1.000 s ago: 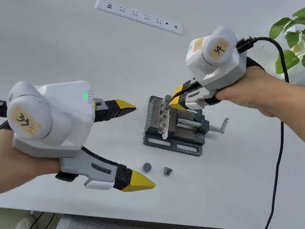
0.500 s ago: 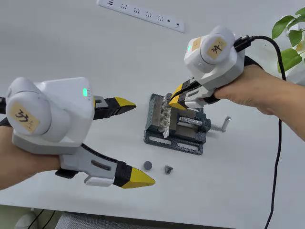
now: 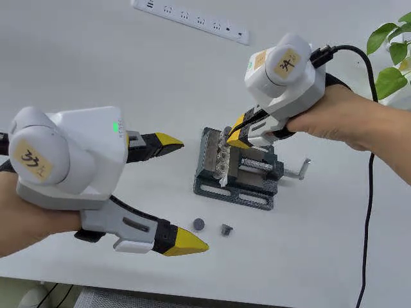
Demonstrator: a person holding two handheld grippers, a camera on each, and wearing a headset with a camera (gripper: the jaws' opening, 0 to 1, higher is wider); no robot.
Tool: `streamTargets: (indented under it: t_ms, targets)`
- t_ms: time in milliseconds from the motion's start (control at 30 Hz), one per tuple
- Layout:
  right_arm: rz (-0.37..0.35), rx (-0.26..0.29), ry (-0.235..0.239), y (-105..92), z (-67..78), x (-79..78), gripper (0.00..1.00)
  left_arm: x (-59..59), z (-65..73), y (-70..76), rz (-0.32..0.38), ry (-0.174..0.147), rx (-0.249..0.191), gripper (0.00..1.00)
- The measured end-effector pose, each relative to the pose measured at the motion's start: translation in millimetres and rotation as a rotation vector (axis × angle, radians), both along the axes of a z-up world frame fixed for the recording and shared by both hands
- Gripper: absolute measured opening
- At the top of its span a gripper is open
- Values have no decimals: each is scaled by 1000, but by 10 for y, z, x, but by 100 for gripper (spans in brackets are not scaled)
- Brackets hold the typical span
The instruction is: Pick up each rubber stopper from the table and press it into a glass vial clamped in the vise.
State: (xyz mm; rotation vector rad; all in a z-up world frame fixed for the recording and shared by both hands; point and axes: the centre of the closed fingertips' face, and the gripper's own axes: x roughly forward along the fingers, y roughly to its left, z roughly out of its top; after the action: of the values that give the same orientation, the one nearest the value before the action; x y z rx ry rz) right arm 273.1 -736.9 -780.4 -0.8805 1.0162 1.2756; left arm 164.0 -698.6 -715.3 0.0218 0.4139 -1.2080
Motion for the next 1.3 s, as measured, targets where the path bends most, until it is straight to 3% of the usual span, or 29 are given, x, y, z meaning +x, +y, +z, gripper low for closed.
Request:
streamTargets:
  t_ms: [467,800,1300]
  targets:
    - [11,-30,18,4,-7,12,1,49,-42,27,14,2,0,90]
    - [31,-56,12,19,-21,30,1,108,-144,135,43,10,16,92]
    - [26,-72,21,-4,-13,-10,0,142,-93,157,55,1,11,90]
